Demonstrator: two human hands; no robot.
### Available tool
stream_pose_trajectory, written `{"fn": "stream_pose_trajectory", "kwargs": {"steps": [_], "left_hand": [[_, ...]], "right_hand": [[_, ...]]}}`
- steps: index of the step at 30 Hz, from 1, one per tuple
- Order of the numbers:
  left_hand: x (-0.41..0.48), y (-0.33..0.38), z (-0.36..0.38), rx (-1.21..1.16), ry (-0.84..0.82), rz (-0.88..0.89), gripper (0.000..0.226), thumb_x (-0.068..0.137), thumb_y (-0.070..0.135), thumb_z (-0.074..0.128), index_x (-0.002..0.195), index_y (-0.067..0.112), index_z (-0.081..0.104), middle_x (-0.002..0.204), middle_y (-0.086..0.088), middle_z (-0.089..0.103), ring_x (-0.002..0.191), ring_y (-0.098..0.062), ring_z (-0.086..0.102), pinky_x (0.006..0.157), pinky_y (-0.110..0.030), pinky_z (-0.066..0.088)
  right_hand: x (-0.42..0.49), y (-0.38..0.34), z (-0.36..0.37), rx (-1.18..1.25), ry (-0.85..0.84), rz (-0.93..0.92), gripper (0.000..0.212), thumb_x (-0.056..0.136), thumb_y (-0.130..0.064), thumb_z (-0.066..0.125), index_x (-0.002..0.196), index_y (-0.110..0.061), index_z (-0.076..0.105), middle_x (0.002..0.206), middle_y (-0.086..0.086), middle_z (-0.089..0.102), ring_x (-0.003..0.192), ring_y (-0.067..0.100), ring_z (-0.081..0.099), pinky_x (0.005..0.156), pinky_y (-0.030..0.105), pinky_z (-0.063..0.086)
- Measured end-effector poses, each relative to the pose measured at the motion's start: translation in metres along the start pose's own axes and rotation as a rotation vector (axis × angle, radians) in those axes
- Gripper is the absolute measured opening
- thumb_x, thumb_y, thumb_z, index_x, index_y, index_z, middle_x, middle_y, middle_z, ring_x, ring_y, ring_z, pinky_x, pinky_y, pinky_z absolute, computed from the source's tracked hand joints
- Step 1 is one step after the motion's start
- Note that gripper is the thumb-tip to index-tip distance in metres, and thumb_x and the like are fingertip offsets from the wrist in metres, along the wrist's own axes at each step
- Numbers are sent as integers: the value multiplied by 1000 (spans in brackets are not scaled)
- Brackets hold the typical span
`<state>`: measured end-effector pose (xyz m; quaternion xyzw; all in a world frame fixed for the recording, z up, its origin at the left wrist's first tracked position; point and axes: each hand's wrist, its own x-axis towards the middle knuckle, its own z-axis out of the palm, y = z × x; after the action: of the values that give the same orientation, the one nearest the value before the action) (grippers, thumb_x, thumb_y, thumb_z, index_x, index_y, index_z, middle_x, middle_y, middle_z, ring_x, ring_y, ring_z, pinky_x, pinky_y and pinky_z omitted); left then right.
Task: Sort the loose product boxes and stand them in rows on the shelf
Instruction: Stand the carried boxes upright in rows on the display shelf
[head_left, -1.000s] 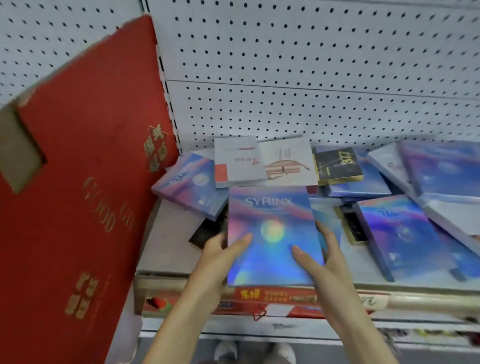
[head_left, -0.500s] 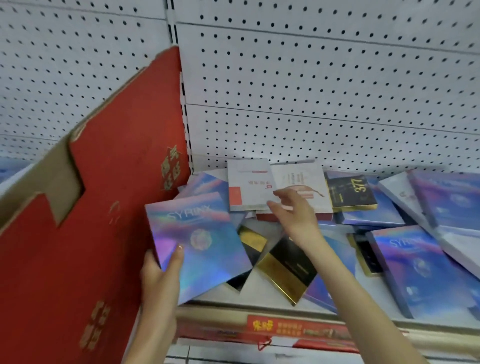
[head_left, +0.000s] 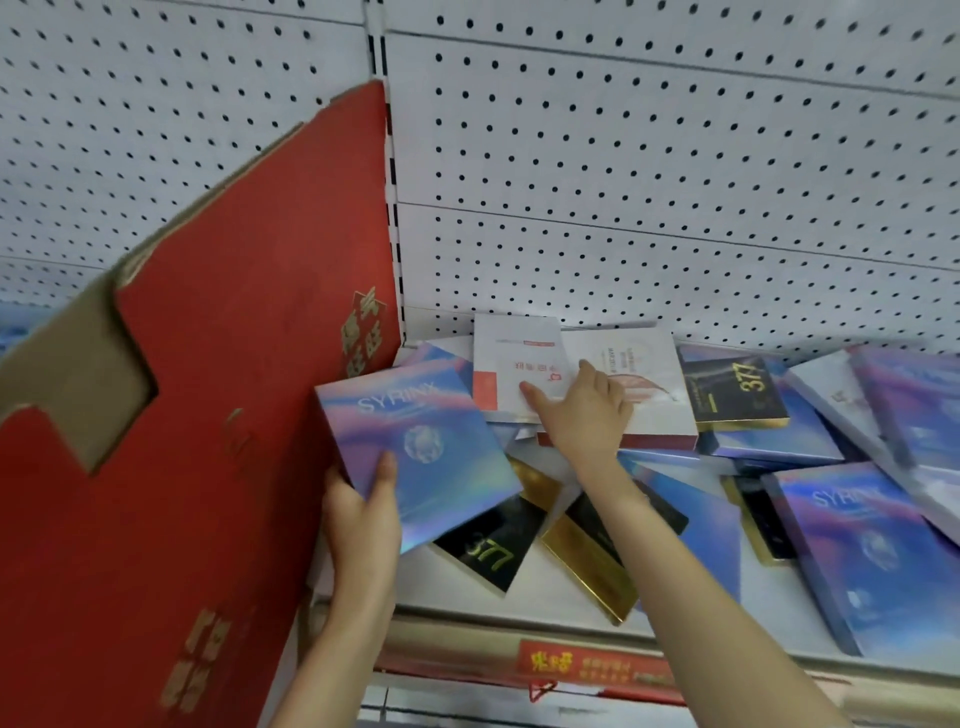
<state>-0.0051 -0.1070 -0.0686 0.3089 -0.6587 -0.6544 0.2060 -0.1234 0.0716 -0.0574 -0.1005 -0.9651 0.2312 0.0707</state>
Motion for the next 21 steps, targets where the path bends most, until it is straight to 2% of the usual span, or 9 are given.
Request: {"fn": "stream_pose_trajectory", "kwargs": {"steps": [3, 7, 13, 15, 18, 21], "left_hand": [[5, -1, 0, 27, -2, 23, 41, 89, 13, 63, 125, -3, 53, 122, -16, 61, 112, -26, 59, 98, -44, 46], [8, -1, -1, 68, -5, 25, 41, 88, 13, 65, 123, -5, 53, 122, -20, 61, 112, -30, 59, 98, -49, 45], [12, -5, -1, 96, -7, 36, 42, 87, 12, 65, 122, -8, 53, 120, -22, 61, 111, -31, 60, 97, -48, 45], [12, -6, -2, 90, -17, 30, 41, 87, 12, 65, 122, -8, 53, 120, -22, 61, 110, -31, 60, 97, -47, 46], [10, -2, -3, 92, -43, 33, 43, 87, 12, 65, 124, -6, 52, 123, -20, 60, 114, -29, 58, 100, -47, 44], [1, 9, -3, 122, -101, 71, 53, 84, 24, 68, 128, 0, 52, 129, -15, 58, 121, -27, 54, 105, -50, 39]], "right_hand": [[-3, 1, 6, -13, 21, 14, 66, 88, -61, 51, 129, -9, 48, 142, 11, 43, 135, 30, 32, 107, 42, 25], [-2, -1, 9, 80, 34, 62, 61, 89, -55, 55, 130, -11, 48, 142, 9, 42, 136, 28, 30, 109, 41, 23], [-1, -4, 7, 228, 64, 102, 53, 88, -46, 62, 127, -12, 51, 132, 9, 54, 128, 29, 40, 103, 38, 27], [-2, -10, 2, 406, 57, 103, 50, 89, -35, 66, 129, -12, 48, 130, 8, 57, 124, 28, 47, 95, 32, 34], [-6, -21, -10, 696, 56, 57, 48, 91, -17, 64, 133, -12, 43, 129, 7, 56, 117, 22, 55, 74, 14, 46], [-12, -17, -28, 804, 117, 39, 44, 92, -16, 63, 131, -15, 44, 110, 1, 58, 98, 16, 61, 60, 13, 52]]}}
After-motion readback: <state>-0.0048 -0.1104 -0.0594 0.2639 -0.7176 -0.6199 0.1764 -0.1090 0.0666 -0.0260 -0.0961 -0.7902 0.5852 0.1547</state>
